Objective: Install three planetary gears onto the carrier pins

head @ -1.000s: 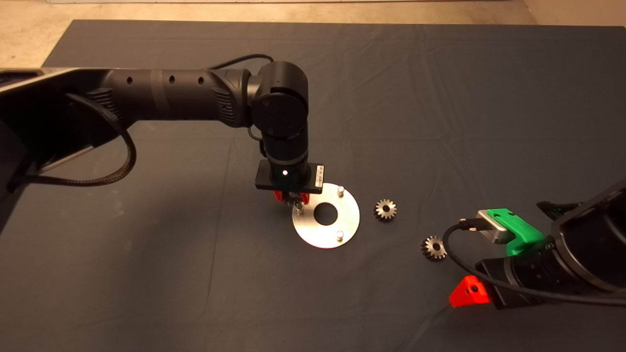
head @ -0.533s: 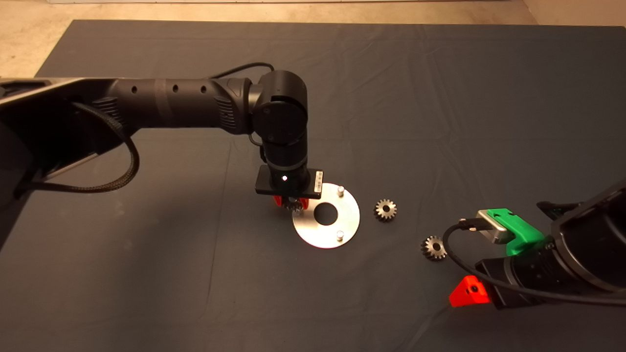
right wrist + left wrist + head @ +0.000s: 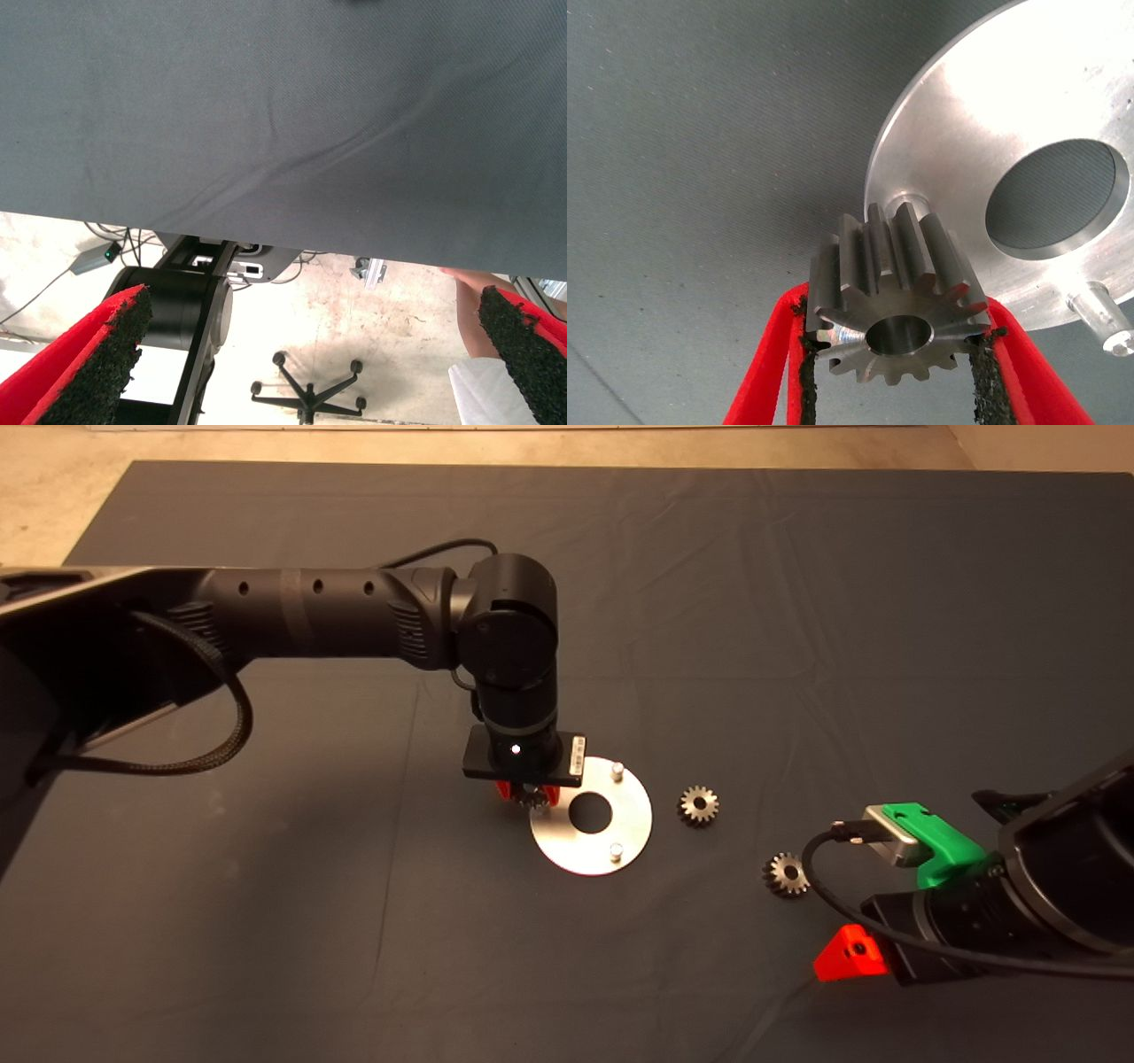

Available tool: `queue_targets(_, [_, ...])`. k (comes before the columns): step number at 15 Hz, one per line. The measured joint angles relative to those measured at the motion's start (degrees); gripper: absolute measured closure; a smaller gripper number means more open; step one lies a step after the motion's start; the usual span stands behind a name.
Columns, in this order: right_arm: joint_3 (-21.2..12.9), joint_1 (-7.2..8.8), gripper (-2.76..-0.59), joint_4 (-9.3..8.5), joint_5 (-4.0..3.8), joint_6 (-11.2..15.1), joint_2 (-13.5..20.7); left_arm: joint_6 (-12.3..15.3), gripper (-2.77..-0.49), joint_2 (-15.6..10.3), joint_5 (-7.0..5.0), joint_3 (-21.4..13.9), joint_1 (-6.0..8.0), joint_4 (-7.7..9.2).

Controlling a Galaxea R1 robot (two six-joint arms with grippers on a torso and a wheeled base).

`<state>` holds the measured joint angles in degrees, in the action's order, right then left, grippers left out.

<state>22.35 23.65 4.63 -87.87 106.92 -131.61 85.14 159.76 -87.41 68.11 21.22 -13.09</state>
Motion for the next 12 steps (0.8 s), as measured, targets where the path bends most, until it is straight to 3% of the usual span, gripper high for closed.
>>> queue_targets(12, [0.0, 0.0, -2.75, 0.0, 0.02, 0.0, 0.0, 0.1, -0.87, 0.6, -0.01, -0.4, -0.11, -0.02])
